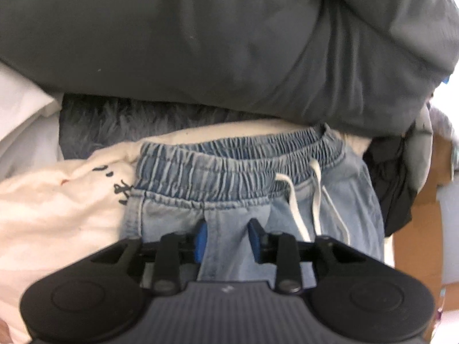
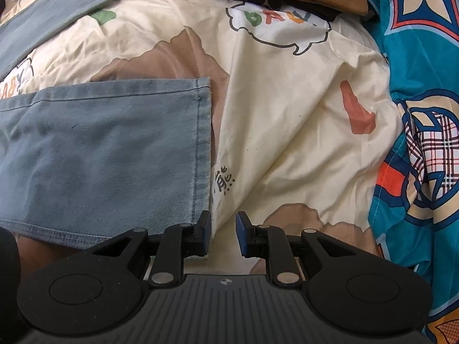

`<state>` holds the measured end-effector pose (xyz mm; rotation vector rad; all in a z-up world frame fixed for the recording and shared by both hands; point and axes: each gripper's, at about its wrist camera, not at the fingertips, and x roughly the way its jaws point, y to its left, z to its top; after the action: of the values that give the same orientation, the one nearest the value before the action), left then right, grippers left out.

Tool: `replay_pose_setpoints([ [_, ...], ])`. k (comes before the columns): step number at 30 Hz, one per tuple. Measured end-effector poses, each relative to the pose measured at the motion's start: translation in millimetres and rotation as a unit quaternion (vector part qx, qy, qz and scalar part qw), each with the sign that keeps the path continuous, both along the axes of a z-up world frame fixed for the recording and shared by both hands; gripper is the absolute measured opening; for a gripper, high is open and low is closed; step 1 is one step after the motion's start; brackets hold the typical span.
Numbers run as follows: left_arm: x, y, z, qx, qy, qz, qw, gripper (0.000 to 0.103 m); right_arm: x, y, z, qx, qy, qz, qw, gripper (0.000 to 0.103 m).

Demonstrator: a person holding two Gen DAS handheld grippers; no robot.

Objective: Fold clothes

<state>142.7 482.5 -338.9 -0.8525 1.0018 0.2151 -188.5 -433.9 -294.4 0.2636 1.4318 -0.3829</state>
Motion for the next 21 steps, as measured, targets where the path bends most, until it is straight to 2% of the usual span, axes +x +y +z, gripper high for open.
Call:
replay_pose_setpoints([
  [2, 4, -2, -1, 0.017, 0.009, -0.011, 0.9998, 0.03, -1, -1, 1, -0.001, 0.001, -0.001, 1.0, 0.025],
  [5, 11, -7, -1, 0.063, 0.033, -0.035, 0.9969, 0.018, -1, -2, 0, -0.002, 0.003, -0.001, 1.0, 0.025],
  [9, 23, -16, -2, 0.129, 0.068, -0.075, 0.9865, 0.017, -2, -1, -1, -0.001, 0.01, 0.002, 1.0, 0.025],
  [10, 27, -20, -3, 0.15, 0.078, -0.09, 0.9815, 0.017, -2, 0, -2, 0.0, 0.012, 0.003, 1.0, 0.025],
  [12, 35, -32, -7, 0.202, 0.101, -0.13, 0.9654, 0.018, -3, 1, -2, 0.001, 0.015, 0.004, 1.0, 0.025],
  [14, 42, -45, -14, 0.256, 0.122, -0.175, 0.943, 0.019, -4, 2, -3, 0.001, 0.018, 0.004, 1.0, 0.025],
  [16, 49, -58, -21, 0.305, 0.138, -0.217, 0.9169, 0.02, -4, 3, -3, 0.002, 0.021, 0.006, 1.0, 0.025],
  [20, 57, -67, -25, 0.335, 0.156, -0.246, 0.896, 0.021, -2, 4, 0, 0.002, 0.021, 0.009, 1.0, 0.025],
  [21, 57, -63, -21, 0.325, 0.158, -0.247, 0.8993, 0.021, -1, 4, 1, 0.002, 0.018, 0.009, 1.0, 0.026],
])
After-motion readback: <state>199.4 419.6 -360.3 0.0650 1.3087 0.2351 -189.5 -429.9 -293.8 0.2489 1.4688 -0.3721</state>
